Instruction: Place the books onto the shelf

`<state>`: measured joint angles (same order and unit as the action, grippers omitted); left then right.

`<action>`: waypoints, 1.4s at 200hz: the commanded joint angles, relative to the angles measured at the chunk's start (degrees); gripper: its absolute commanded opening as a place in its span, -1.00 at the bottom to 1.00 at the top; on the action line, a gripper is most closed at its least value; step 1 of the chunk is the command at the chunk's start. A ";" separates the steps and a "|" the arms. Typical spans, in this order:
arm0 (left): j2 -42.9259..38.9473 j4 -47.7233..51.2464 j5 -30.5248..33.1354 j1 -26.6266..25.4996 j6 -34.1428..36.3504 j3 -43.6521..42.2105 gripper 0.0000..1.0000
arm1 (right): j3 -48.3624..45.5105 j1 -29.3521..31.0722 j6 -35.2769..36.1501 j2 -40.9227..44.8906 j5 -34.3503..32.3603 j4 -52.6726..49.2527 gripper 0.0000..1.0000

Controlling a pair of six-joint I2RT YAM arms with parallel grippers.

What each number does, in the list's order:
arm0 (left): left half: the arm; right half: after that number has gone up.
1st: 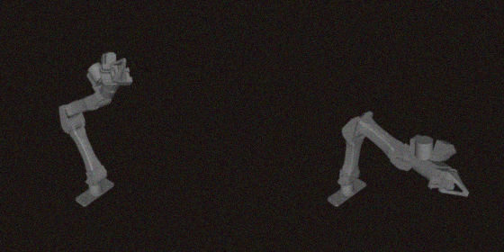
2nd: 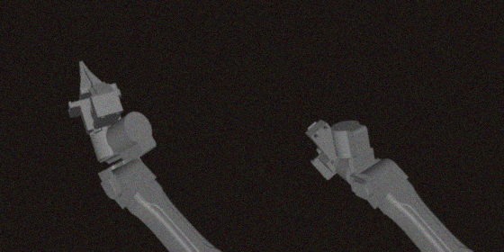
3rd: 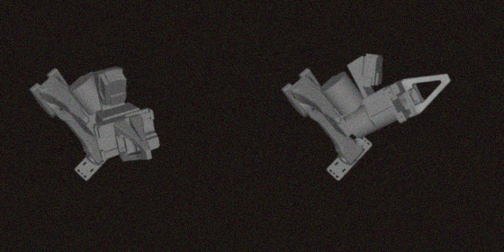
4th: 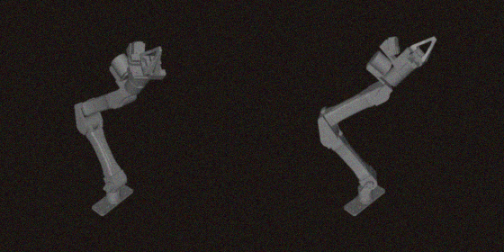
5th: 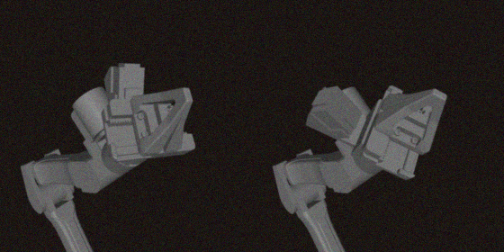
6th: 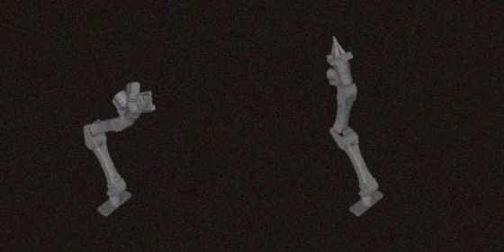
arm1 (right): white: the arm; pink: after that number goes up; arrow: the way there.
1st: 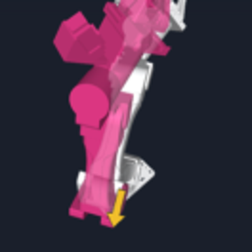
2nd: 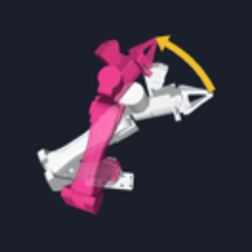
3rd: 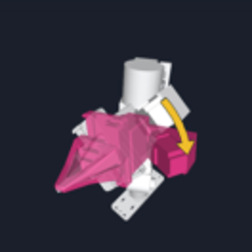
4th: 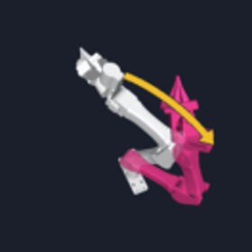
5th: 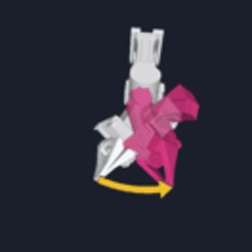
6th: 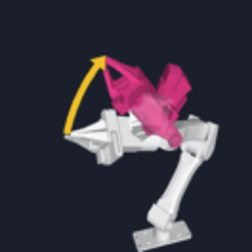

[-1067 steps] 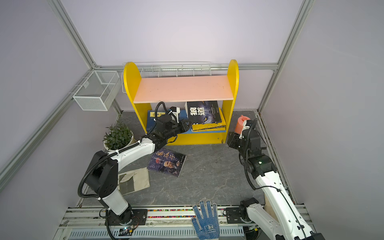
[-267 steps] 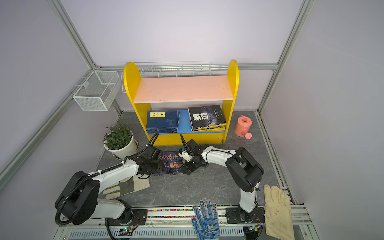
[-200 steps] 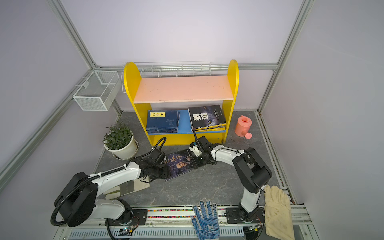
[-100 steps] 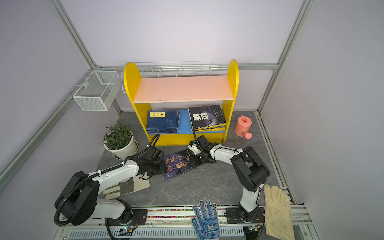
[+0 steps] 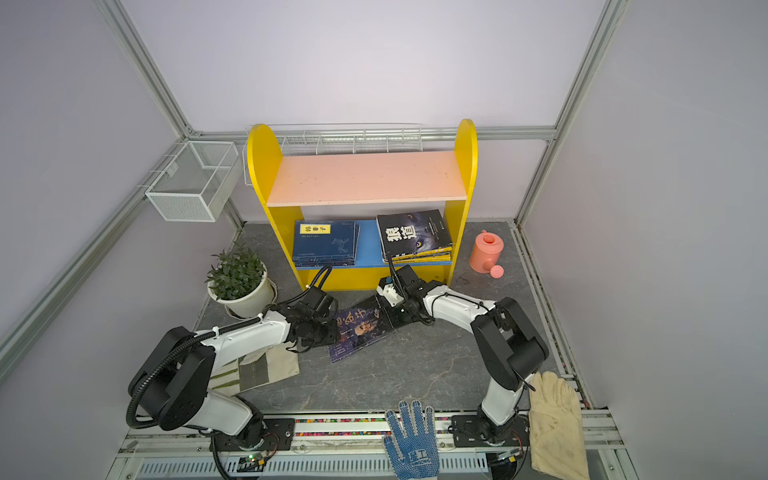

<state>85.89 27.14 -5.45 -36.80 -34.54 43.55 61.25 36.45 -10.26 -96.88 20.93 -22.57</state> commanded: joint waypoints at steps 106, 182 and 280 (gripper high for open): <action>-10.78 -7.91 -8.00 -1.56 2.09 -2.25 -0.16 | 2.11 2.84 0.48 5.43 9.17 4.78 -0.87; -33.26 -14.94 -5.89 4.71 -5.64 -9.75 0.47 | -0.86 -0.74 -1.89 17.62 15.99 8.67 -0.87; -42.01 -21.91 -6.52 5.16 -9.40 -9.20 0.99 | -0.28 -9.07 -12.88 29.24 16.06 18.39 -0.87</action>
<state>44.56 10.35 -11.62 -31.88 -42.26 33.52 61.43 29.30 -18.55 -71.75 36.05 -12.60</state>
